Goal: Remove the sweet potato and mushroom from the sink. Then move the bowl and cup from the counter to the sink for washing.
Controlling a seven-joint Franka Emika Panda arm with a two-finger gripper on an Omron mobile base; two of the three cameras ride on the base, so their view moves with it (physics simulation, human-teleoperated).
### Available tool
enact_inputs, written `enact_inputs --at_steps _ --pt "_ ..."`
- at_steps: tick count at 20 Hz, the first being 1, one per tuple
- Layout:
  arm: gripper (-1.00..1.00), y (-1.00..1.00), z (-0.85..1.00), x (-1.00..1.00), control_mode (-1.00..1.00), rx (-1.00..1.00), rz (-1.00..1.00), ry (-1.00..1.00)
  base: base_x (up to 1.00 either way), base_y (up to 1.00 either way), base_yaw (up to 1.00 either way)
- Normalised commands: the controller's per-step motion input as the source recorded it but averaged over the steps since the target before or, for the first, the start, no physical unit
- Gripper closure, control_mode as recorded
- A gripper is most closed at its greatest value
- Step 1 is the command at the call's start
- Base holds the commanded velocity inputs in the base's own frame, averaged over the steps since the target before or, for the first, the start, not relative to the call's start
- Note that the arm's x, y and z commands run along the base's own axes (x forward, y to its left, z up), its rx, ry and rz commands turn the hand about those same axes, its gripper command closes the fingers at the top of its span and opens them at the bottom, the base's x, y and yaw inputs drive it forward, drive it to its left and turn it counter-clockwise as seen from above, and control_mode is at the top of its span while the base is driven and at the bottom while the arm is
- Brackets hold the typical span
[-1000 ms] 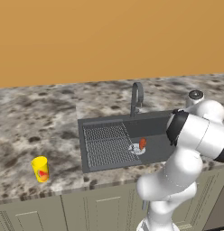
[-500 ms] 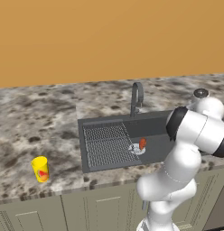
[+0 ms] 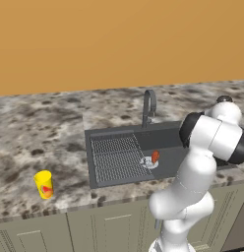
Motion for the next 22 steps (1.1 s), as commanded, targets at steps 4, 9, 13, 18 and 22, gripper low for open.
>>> enact_inputs --at_steps 4,9,13,18,22 --pt "1.0 -0.29 0.0 0.07 -1.0 0.0 0.0 0.0 0.0 0.0 0.0" --pt "1.0 -0.27 0.0 0.11 -1.0 0.0 0.0 0.0 0.0 0.0 0.0" --pt "1.0 -0.25 0.0 0.11 -1.0 0.0 0.0 0.0 0.0 0.0 0.0" --pt "1.0 -0.16 -0.03 0.13 -1.0 -0.01 0.0 0.0 0.0 0.0 0.0" --pt "1.0 -0.17 -0.06 0.11 -1.0 -0.01 0.0 0.0 0.0 0.0 0.0"
